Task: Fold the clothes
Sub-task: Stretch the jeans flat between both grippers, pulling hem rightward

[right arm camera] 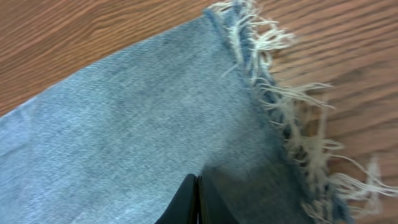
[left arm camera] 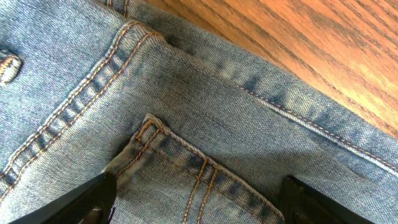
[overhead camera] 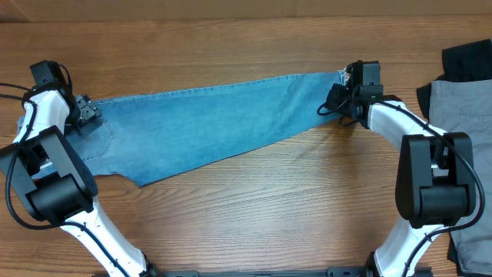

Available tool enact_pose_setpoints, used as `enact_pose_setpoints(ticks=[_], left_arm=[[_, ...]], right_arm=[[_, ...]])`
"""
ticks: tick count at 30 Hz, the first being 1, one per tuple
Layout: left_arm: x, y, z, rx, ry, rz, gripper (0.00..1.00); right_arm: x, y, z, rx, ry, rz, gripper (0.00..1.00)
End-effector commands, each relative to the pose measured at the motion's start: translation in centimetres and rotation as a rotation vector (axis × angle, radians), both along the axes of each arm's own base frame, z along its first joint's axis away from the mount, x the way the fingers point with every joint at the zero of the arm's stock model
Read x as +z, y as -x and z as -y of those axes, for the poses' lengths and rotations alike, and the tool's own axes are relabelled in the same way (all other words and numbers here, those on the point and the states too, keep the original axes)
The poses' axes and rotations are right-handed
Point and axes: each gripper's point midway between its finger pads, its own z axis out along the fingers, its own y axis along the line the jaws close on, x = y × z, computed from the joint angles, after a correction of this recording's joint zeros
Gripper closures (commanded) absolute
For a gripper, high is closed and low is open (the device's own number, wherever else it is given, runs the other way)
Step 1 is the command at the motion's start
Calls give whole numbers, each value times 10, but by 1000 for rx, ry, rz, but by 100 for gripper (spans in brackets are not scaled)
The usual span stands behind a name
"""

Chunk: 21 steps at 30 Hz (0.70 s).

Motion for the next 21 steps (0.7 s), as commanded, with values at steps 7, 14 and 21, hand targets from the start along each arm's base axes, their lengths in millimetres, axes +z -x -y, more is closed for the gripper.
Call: enact_pose_setpoints(ticks=[7,14,21], left_arm=[[-11,2,-1,18,26,-17,11],[-10,4,-3,21,20,-21,2],[-8,0,-6,21,9,-8,0]], right_arm=[[-60,32,37,-105,160,-194,96],[-98,76,112,-332,187,-388,96],[-103,98,150,-425,172,-444,96]])
